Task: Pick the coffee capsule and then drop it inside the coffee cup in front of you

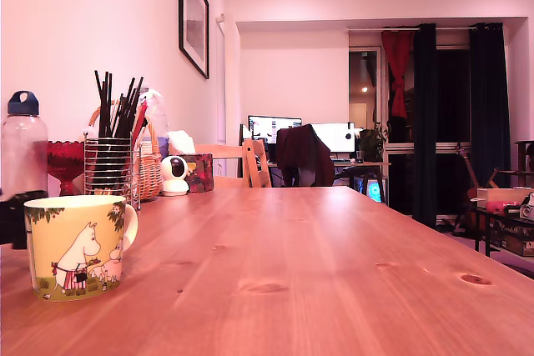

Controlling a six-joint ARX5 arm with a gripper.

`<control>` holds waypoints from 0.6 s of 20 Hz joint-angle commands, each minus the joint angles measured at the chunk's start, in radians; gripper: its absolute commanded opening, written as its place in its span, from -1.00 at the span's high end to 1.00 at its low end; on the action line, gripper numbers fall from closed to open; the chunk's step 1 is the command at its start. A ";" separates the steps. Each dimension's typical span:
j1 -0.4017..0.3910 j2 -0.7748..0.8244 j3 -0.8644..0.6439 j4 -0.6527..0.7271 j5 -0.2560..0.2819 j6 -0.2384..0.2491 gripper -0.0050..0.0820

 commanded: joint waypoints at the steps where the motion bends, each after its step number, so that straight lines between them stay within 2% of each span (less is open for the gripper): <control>1: -0.003 0.037 0.024 -0.008 -0.002 0.009 -0.45; 5: -0.003 0.082 0.072 -0.016 -0.002 0.009 -0.45; 12: -0.008 0.082 0.121 -0.107 -0.001 0.024 -0.42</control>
